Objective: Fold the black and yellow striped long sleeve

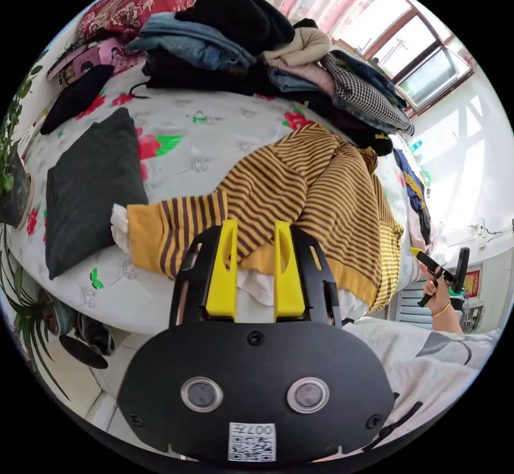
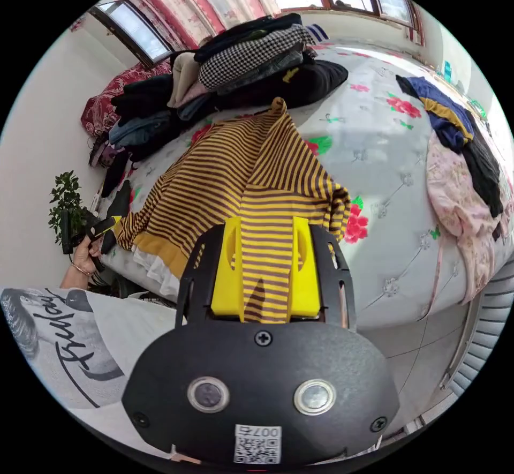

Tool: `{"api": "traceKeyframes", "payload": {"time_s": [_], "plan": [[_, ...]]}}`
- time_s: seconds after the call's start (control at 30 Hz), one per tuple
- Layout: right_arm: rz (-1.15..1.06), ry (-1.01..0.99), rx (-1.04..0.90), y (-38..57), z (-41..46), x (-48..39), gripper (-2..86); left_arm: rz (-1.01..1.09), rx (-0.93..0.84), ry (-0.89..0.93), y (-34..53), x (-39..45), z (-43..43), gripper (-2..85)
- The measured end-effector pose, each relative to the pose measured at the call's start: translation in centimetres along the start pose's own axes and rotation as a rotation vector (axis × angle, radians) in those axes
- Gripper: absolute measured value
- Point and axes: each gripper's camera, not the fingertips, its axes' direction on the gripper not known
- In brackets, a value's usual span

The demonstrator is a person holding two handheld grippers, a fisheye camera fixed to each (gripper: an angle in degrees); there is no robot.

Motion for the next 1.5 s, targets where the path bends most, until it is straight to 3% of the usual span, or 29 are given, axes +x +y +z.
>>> {"api": "traceKeyframes", "payload": {"time_s": [0.17,0.37,0.5,0.7,0.77,0.9,1.0,1.1,1.13,1.17,1.3,1.5], "plan": [[-0.062,0.027,-0.258,1.5,8.3,-0.8,8.1,0.028,-0.203,-0.058,2.2,2.2,7.5,9.9],[-0.133,0.122,-0.389,-4.1,10.4,-0.4,1.5,0.159,-0.311,-0.196,-2.1,5.4,11.5,4.3],[-0.129,0.032,-0.351,-6.6,8.1,1.2,0.2,0.153,-0.294,-0.091,-4.7,4.7,9.1,3.2],[-0.004,-0.1,-0.227,-9.3,2.5,4.3,-0.2,0.103,-0.169,0.225,-8.2,2.6,1.2,2.4],[0.005,-0.11,-0.194,-11.0,-0.1,5.4,-0.2,0.151,-0.25,0.309,-10.7,2.4,0.1,2.0],[0.01,-0.137,-0.116,-14.3,-4.7,7.4,-0.2,0.301,-0.416,0.278,-13.3,3.1,1.4,0.6],[0.023,-0.027,-0.007,-18.1,-9.6,9.5,-0.1,0.282,-0.461,0.244,-14.5,2.8,2.9,-0.3],[0.181,0.362,0.173,-21.7,-14.7,12.7,0.0,0.183,-0.384,0.288,-15.5,1.8,2.8,0.7],[0.284,0.542,0.213,-22.6,-15.7,13.7,0.2,0.139,-0.353,0.289,-15.8,1.3,2.9,2.9],[0.323,0.595,0.223,-23.2,-15.6,14.1,0.5,0.113,-0.326,0.267,-15.9,1.0,3.1,6.5],[0.231,0.323,0.193,-22.8,-9.7,12.1,1.7,0.112,-0.341,0.151,-16.5,2.1,5.7,11.3],[0.094,0.154,-0.157,-20.0,8.4,4.7,3.0,0.089,-0.41,-0.022,-19.0,4.4,14.6,9.4]]}}
